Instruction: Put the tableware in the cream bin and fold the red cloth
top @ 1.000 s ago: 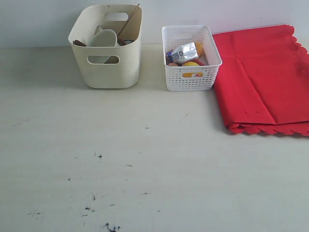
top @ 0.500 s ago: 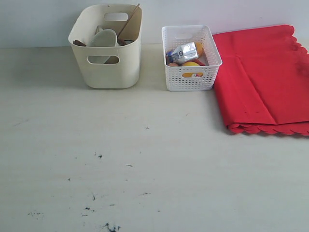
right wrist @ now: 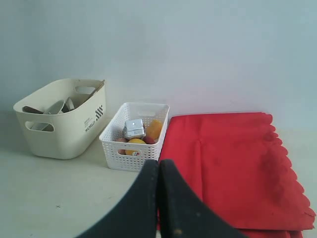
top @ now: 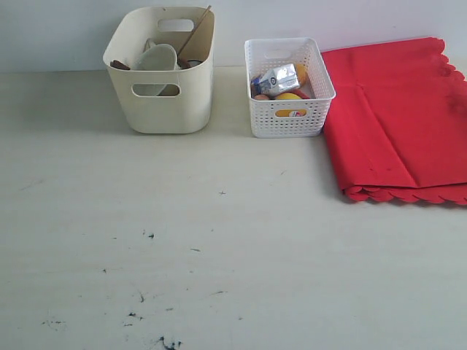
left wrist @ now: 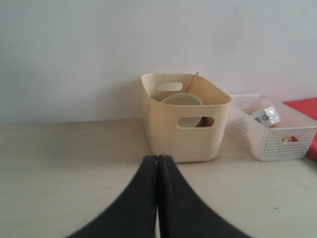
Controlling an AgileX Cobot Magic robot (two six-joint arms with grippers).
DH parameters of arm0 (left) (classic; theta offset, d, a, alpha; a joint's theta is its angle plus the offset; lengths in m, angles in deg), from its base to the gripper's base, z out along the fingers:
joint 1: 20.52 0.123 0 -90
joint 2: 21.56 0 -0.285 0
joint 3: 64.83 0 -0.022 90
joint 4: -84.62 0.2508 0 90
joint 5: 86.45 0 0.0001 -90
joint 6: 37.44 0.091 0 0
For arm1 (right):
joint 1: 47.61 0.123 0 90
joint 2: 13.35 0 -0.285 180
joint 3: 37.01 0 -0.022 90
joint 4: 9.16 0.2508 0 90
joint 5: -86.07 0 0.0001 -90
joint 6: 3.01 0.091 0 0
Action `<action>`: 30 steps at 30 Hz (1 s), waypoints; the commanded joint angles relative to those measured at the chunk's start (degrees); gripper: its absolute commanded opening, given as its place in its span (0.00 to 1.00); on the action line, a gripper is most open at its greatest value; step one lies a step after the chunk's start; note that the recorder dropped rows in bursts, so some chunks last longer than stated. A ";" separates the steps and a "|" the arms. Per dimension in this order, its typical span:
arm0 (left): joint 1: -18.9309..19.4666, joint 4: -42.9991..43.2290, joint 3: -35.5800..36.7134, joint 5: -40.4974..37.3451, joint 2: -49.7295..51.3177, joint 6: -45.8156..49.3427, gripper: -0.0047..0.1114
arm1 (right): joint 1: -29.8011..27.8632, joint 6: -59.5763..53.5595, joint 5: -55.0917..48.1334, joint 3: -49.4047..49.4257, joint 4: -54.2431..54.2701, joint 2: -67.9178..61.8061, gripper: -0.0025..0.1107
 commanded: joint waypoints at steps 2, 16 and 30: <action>4.55 2.61 4.28 1.16 -1.44 -4.43 0.04 | 0.06 -0.30 0.03 0.27 0.14 0.25 0.02; 8.74 4.08 4.28 -9.02 -1.44 -6.62 0.04 | 0.06 -0.29 0.03 0.27 0.14 0.25 0.02; 8.74 4.02 4.28 -9.44 -1.44 -6.75 0.04 | 0.06 -0.29 0.03 0.27 0.14 0.25 0.02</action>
